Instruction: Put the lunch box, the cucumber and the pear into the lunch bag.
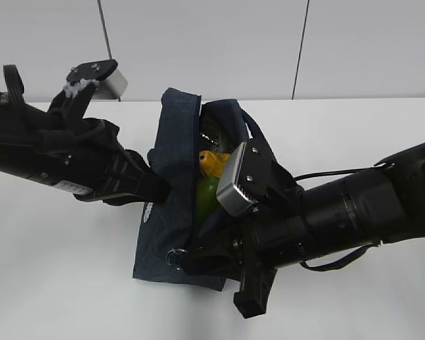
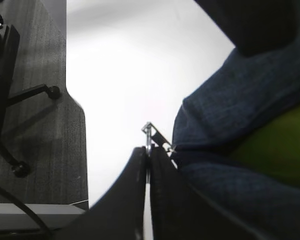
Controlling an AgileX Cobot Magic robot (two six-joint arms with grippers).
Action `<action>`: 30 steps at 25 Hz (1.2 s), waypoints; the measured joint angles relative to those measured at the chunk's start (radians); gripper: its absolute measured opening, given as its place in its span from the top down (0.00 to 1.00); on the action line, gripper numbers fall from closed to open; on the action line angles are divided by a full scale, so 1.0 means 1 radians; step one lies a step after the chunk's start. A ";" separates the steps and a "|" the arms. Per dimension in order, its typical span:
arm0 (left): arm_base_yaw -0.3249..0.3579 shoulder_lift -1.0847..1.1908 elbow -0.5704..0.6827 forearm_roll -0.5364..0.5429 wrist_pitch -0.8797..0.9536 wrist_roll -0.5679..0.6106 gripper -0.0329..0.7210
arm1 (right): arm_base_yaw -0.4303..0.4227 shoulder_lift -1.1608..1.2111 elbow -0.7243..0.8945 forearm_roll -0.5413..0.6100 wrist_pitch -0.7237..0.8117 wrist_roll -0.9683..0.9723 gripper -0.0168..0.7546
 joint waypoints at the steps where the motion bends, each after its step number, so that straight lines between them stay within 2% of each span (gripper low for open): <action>1: 0.000 0.000 0.000 0.000 0.000 0.000 0.95 | 0.000 -0.013 0.000 -0.006 -0.003 0.005 0.98; 10: 0.000 0.017 0.000 0.003 0.017 0.001 0.95 | 0.000 -0.097 0.000 -0.026 -0.015 0.016 0.98; 20: 0.000 0.020 0.000 0.003 0.018 0.001 0.95 | 0.000 -0.178 0.002 -0.028 -0.094 0.024 0.98; 30: 0.000 0.020 0.000 0.003 0.018 0.001 0.95 | 0.000 -0.182 0.002 0.062 -0.130 0.001 0.98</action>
